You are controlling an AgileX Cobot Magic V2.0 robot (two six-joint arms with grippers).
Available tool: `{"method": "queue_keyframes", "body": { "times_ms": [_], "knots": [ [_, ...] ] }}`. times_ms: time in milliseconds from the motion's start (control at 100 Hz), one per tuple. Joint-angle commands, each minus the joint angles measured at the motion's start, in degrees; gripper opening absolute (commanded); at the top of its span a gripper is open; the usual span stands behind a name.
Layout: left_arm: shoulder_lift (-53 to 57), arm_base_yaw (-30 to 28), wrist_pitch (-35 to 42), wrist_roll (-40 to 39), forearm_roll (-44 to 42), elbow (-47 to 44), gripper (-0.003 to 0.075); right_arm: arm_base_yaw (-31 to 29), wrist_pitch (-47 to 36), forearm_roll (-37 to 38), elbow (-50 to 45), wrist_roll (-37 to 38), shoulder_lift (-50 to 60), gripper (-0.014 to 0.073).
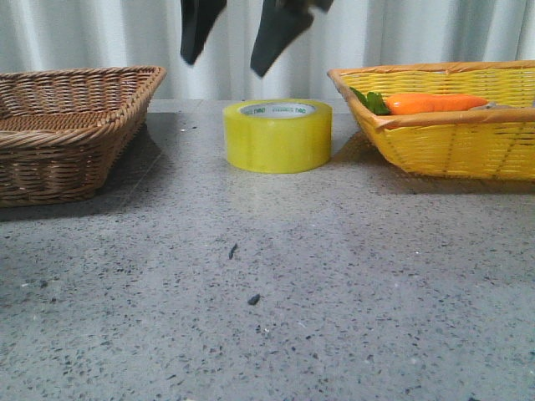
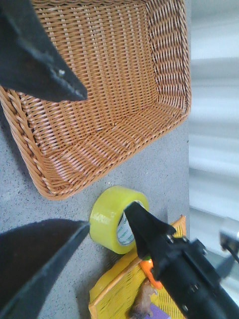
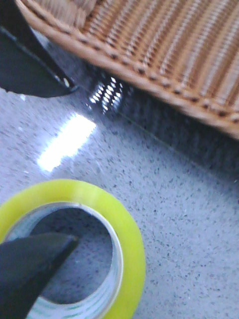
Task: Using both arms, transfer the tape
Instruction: 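Carry the tape roll toward the table center and set it down, then reach the left gripper down over the tape roll and grasp it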
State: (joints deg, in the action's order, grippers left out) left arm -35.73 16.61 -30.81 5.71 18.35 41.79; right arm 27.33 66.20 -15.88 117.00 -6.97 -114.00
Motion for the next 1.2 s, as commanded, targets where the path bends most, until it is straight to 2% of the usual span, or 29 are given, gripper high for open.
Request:
{"method": "queue_keyframes", "body": {
  "times_ms": [0,160,220,470,620,800,1000,1190],
  "knots": [
    [-0.9,0.4,4.4,0.2,0.7,2.0,0.0459,-0.1,1.6,-1.3,1.9,0.0,8.0,0.0406],
    [-4.2,2.4,6.2,3.1,1.2,2.6,0.0459,-0.1,7.1,-0.4,1.0,-0.9,17.2,0.0040],
    [-6.3,3.9,6.9,4.5,1.4,3.5,0.0459,-0.1,7.7,-0.4,0.0,-1.3,20.8,-0.0065],
    [-20.0,9.7,6.5,4.6,1.5,14.0,0.0459,-0.1,3.2,1.2,-12.1,-2.2,38.8,-0.0057],
    [-31.2,10.0,-2.8,4.6,2.5,26.6,0.0458,-0.1,-0.2,4.2,-22.5,-2.2,49.1,-0.0058],
    [-45.2,10.0,-13.1,4.4,4.0,42.6,0.0458,-0.1,-2.7,4.3,-32.4,-2.2,58.5,-0.0058],
    [-57.0,10.1,-21.0,1.9,7.1,55.5,0.0458,-0.1,-3.7,4.3,-37.7,-1.1,66.0,-0.0058],
    [-64.6,10.1,-21.8,1.3,10.1,58.3,0.0458,-0.1,-5.4,4.3,-39.3,-1.1,70.5,-0.0058]
  ]
}}
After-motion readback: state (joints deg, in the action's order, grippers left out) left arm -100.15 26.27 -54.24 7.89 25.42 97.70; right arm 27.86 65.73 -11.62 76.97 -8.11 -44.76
